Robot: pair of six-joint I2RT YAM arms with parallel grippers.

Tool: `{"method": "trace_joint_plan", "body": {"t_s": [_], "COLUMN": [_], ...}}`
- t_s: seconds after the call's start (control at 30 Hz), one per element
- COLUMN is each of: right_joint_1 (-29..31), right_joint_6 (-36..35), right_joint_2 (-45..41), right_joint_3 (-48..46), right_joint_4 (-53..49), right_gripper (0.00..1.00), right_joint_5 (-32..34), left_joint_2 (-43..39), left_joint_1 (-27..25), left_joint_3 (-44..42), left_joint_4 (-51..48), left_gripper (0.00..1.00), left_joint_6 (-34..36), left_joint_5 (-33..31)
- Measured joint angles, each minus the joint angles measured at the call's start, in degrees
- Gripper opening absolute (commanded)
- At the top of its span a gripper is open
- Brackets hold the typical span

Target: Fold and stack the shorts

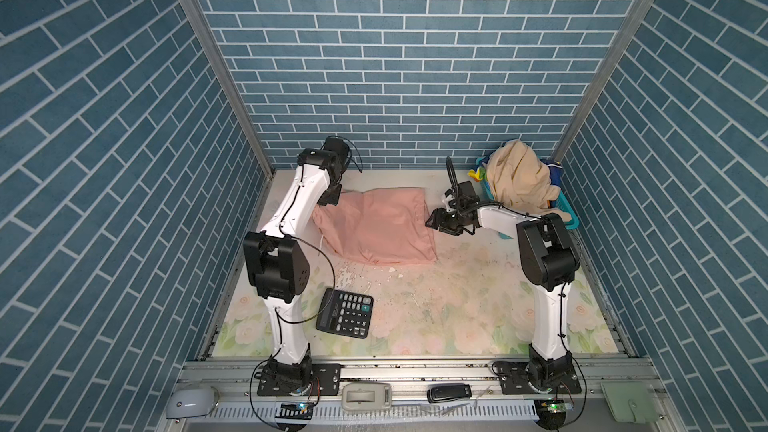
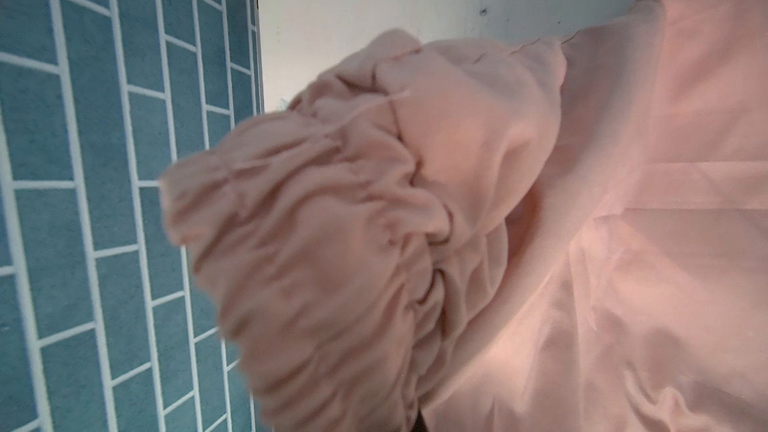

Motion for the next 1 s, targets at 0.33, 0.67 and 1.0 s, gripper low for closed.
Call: {"method": "trace_joint_plan", "body": {"t_s": [0.33, 0.67, 1.0], "right_joint_1": [3.82, 4.44, 4.44], "right_joint_6": [2.23, 3.43, 4.46], "right_joint_2": [4.98, 6.12, 6.14], "right_joint_3": [5.05, 5.07, 4.24], "right_joint_4": [2.40, 3.69, 5.31], "right_gripper": [0.31, 0.11, 0.09], "right_joint_5": [-0.57, -0.39, -0.66], "left_joint_2": [9.40, 18.38, 23.30], "left_joint_1": [-5.18, -8.74, -12.79], "left_joint_3": [9.46, 23.34, 28.63], "left_joint_4": [-6.36, -14.97, -17.66], "left_gripper": [0.00, 0.00, 0.00], "left_joint_6": [-0.02, -1.99, -6.91], "left_joint_5": [-3.93, -5.46, 1.07]}}
